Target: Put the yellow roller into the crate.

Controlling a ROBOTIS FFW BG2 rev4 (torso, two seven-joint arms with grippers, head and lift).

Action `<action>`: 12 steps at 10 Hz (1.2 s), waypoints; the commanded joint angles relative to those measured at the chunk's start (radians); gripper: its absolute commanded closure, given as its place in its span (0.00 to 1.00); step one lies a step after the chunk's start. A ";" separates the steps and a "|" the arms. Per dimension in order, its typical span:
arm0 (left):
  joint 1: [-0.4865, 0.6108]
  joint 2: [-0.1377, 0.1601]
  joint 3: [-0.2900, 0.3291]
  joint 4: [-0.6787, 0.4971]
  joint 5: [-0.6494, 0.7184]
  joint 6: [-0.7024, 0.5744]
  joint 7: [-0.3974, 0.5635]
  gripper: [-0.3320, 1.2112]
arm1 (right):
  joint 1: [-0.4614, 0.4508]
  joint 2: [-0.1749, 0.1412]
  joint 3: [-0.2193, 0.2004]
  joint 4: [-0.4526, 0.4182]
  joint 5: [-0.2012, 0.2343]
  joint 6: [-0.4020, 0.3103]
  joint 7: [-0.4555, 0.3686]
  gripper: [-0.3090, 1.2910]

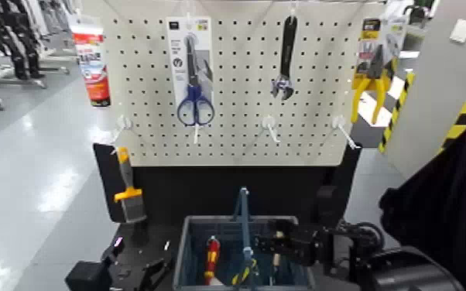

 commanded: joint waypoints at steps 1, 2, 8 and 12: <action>0.000 0.000 0.000 0.000 0.000 0.000 0.000 0.29 | 0.006 -0.001 -0.017 -0.025 0.023 0.006 0.000 0.26; 0.002 0.000 0.000 0.000 0.000 0.000 0.000 0.29 | 0.015 -0.001 -0.025 -0.049 0.034 0.006 -0.008 0.26; 0.000 0.002 0.000 0.000 0.000 0.000 0.000 0.29 | 0.291 0.054 -0.138 -0.331 0.040 -0.155 -0.394 0.26; 0.000 0.006 -0.002 -0.002 0.000 0.003 0.000 0.29 | 0.451 0.107 -0.143 -0.365 0.028 -0.413 -0.610 0.26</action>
